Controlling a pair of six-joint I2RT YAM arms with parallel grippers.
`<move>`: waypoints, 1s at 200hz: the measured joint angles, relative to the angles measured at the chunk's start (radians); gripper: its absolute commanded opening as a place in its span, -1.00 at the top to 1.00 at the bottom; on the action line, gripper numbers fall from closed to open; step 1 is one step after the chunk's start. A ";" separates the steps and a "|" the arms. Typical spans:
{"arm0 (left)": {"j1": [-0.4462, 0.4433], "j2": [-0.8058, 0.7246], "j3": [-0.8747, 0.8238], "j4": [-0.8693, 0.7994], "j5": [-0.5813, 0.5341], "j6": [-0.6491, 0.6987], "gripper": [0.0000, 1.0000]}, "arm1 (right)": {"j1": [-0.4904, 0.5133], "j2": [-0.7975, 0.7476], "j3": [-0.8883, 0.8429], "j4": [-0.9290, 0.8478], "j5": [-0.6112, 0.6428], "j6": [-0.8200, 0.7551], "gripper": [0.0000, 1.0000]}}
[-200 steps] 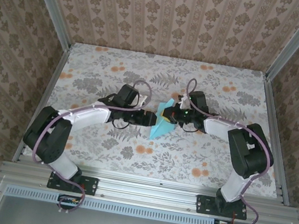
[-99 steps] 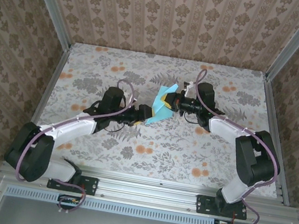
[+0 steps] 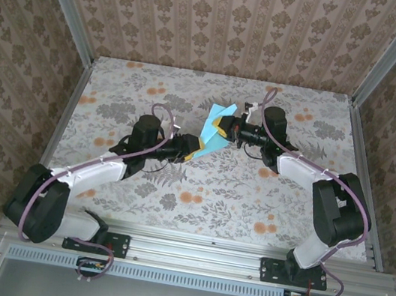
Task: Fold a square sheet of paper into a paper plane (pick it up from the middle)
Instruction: Turn over the paper at the center of the table.
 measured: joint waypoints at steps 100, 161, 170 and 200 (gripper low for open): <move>-0.004 -0.043 0.000 0.010 0.019 -0.012 0.79 | -0.021 0.000 -0.005 0.069 0.000 0.045 1.00; -0.004 -0.043 0.002 0.004 0.030 -0.012 1.00 | -0.023 0.000 -0.019 0.086 0.000 0.057 0.90; -0.004 -0.043 0.004 -0.001 0.031 -0.011 1.00 | -0.024 0.000 -0.023 0.087 0.000 0.061 0.77; -0.003 -0.043 0.031 -0.047 0.037 0.008 1.00 | -0.027 0.000 -0.028 0.089 0.000 0.059 0.35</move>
